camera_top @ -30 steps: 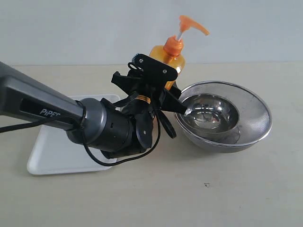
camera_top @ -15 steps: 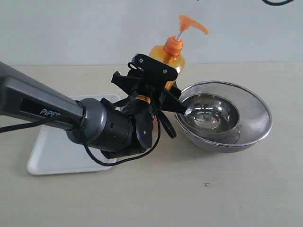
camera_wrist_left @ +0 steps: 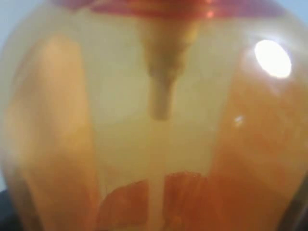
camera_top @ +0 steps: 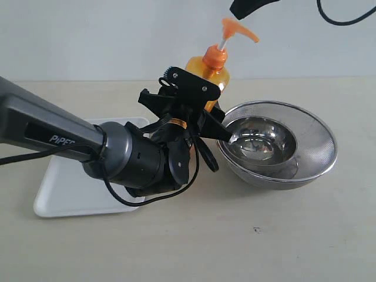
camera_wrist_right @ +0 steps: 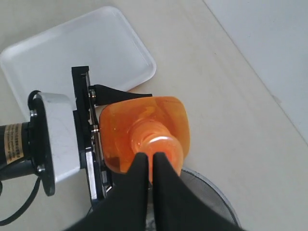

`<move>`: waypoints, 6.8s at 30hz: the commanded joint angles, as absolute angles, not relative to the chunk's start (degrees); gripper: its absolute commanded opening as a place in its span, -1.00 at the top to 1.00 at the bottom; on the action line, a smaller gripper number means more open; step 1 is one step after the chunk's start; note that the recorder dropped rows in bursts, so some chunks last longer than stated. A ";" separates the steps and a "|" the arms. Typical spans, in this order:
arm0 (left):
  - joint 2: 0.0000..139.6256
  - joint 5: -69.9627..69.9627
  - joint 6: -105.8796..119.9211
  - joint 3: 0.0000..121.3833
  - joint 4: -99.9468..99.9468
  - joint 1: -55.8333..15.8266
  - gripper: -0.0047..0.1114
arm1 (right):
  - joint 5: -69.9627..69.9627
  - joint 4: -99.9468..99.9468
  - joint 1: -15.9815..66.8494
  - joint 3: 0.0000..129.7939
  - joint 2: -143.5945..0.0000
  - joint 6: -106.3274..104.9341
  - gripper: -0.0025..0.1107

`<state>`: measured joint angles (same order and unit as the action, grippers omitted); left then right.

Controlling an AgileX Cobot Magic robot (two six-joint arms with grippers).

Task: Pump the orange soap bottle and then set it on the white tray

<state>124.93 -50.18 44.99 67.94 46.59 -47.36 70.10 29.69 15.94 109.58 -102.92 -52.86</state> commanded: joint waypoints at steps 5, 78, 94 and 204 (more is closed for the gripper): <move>124.24 -52.49 44.57 68.68 45.37 -48.03 0.84 | 69.83 27.84 15.88 109.21 -101.58 -53.29 0.96; 124.24 -52.49 44.57 68.68 45.37 -48.03 0.84 | 69.96 30.70 15.88 108.40 -109.59 -54.31 0.96; 124.24 -52.60 44.57 68.68 45.27 -48.03 0.84 | 69.96 30.48 15.88 108.40 -109.94 -54.08 0.96; 124.24 -53.06 44.57 68.68 44.93 -48.03 0.84 | 67.64 28.54 15.88 93.74 -109.86 -52.50 0.96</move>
<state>125.29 -52.47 45.71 68.18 46.78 -47.32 66.93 28.75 15.95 93.72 -110.67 -52.03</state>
